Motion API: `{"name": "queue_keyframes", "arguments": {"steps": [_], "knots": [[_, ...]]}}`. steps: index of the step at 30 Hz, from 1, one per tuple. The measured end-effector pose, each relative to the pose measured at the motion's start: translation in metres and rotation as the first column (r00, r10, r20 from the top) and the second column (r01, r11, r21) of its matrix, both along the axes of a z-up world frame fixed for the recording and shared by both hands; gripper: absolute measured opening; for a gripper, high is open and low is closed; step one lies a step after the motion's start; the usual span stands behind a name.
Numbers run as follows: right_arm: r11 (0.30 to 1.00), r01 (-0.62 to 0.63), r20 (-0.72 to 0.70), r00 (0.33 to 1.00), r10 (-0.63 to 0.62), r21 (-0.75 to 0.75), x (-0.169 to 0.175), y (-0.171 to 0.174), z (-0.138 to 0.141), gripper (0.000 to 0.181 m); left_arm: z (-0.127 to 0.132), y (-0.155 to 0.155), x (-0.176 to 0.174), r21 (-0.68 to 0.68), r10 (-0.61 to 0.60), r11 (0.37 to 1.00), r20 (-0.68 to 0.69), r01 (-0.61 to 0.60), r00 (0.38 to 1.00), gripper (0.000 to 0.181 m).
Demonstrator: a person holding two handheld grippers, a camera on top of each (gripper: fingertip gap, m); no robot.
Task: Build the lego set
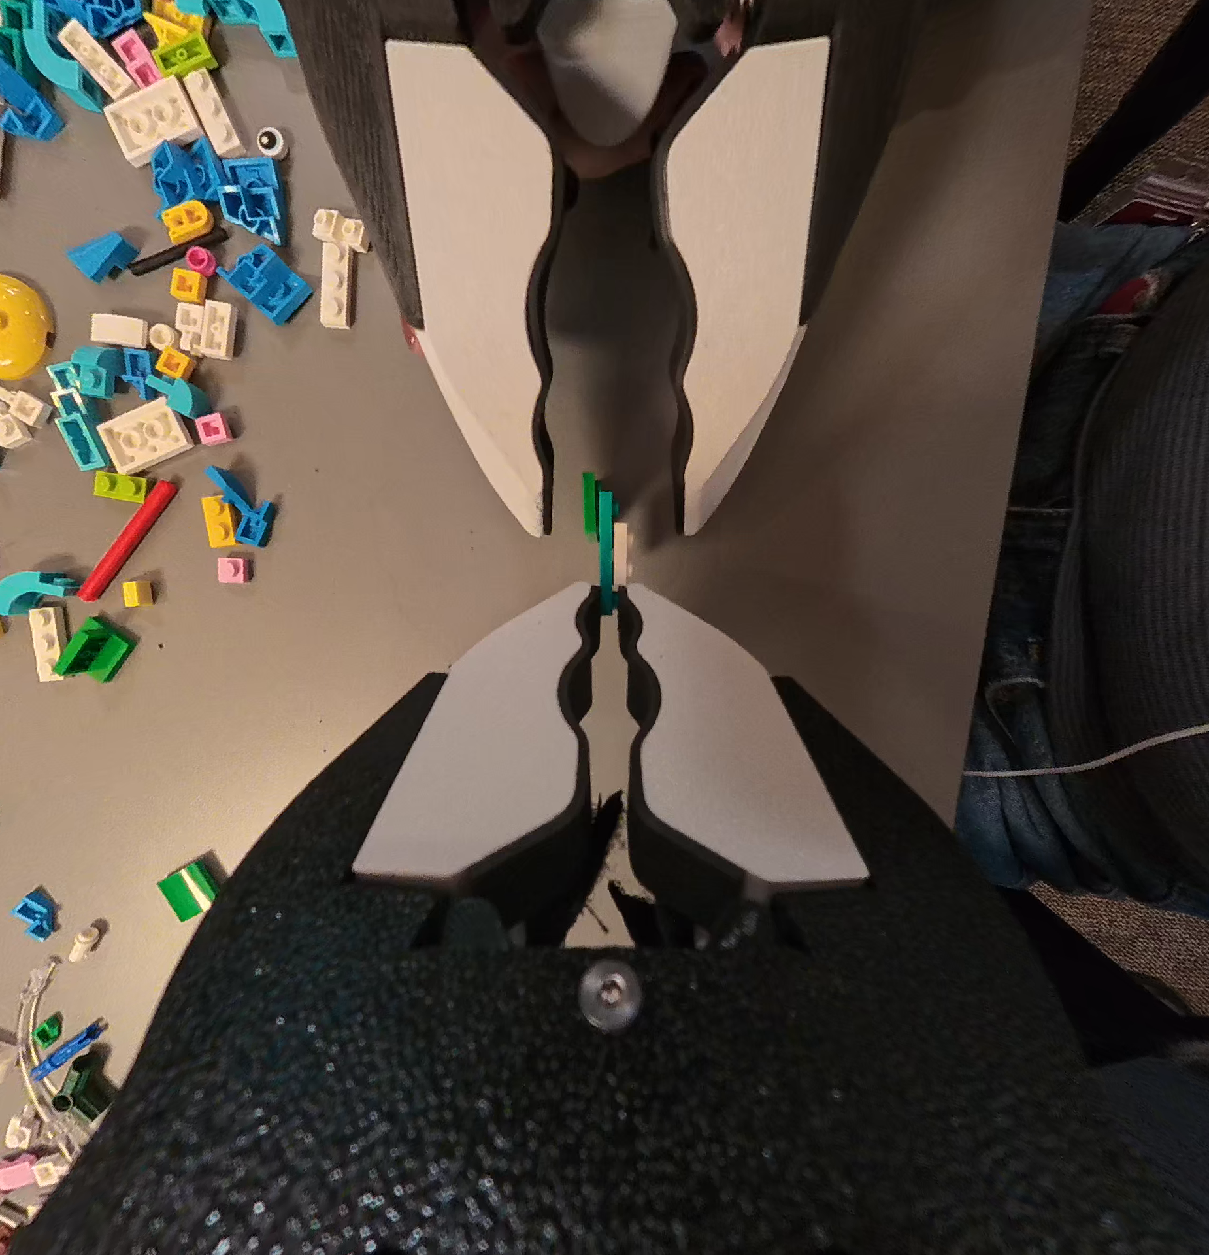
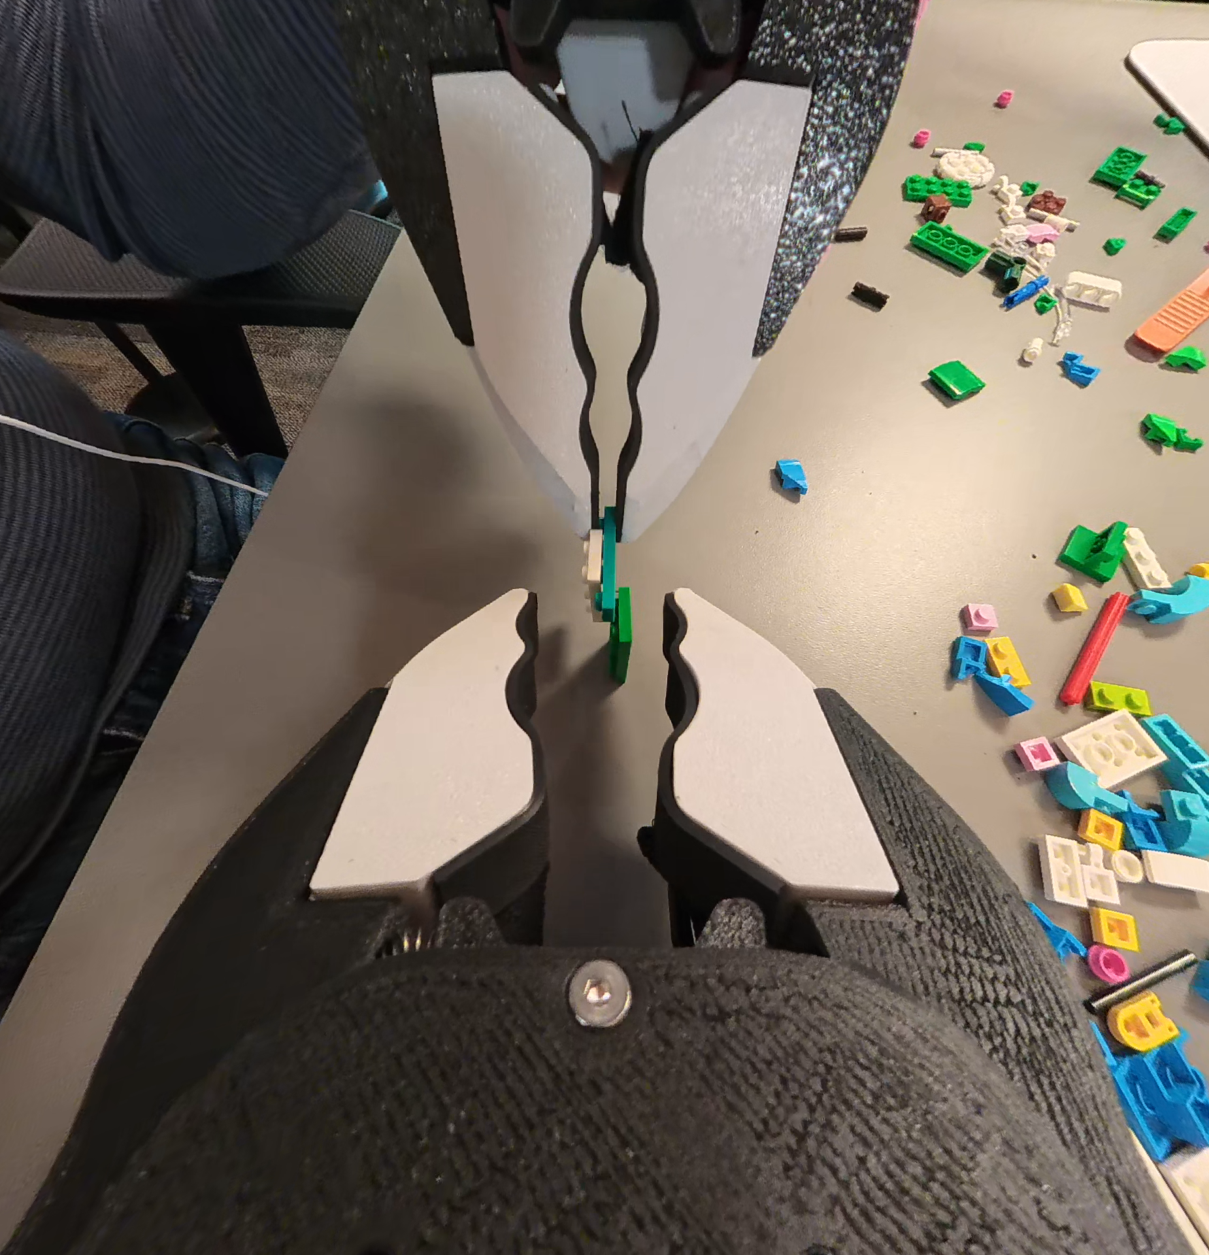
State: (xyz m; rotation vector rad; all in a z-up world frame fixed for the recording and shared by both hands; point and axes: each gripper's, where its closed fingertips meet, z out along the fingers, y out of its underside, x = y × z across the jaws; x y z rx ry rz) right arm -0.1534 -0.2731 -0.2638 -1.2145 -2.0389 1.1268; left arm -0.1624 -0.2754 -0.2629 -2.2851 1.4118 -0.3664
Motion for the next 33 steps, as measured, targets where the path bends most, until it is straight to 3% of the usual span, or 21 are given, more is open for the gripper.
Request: {"name": "queue_keyframes", "arguments": {"steps": [33], "knots": [[1.000, -0.004, -0.022, 1.000, 0.004, -0.005, 0.001, 0.001, 0.003, 0.033, 0.007, -0.001, -0.014, 0.015, 0.026, 1.000, 0.033, -0.026, 0.999, 0.004]]}}
